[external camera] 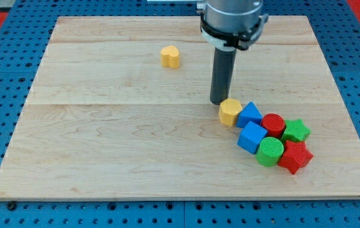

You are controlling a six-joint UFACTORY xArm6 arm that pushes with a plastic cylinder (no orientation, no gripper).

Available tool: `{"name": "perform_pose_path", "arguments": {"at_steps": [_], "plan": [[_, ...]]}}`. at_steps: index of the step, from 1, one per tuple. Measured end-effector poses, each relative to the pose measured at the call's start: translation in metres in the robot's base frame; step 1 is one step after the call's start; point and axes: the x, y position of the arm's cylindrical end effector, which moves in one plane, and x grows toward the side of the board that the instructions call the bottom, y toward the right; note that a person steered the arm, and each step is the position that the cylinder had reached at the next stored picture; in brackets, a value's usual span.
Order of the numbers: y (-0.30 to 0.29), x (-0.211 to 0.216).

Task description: Slide the heart into the hexagon

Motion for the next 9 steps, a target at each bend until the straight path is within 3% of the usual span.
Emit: {"name": "perform_pose_path", "arguments": {"at_steps": [1,3,4,6,8,9], "plan": [[-0.003,-0.019],[-0.014,-0.191],[-0.107,-0.180],[-0.047,-0.097],[-0.090,-0.135],[-0.119,-0.118]]}}
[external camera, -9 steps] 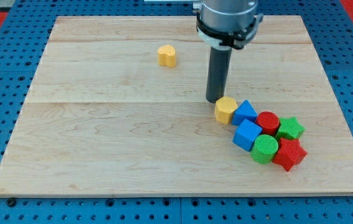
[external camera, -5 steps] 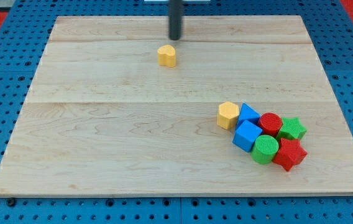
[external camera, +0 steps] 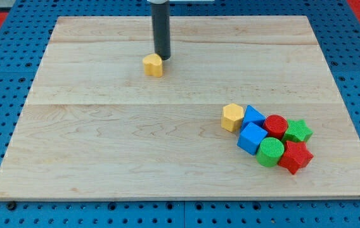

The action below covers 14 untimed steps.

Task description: Slide the heart into the hexagon

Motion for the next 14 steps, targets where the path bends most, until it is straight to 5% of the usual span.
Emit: {"name": "perform_pose_path", "arguments": {"at_steps": [5,7,8,9,10,11,14], "plan": [[-0.080,0.091],[-0.013,0.143],[0.030,0.141],[-0.016,0.126],[0.009,0.103],[0.076,0.120],[0.112,0.141]]}}
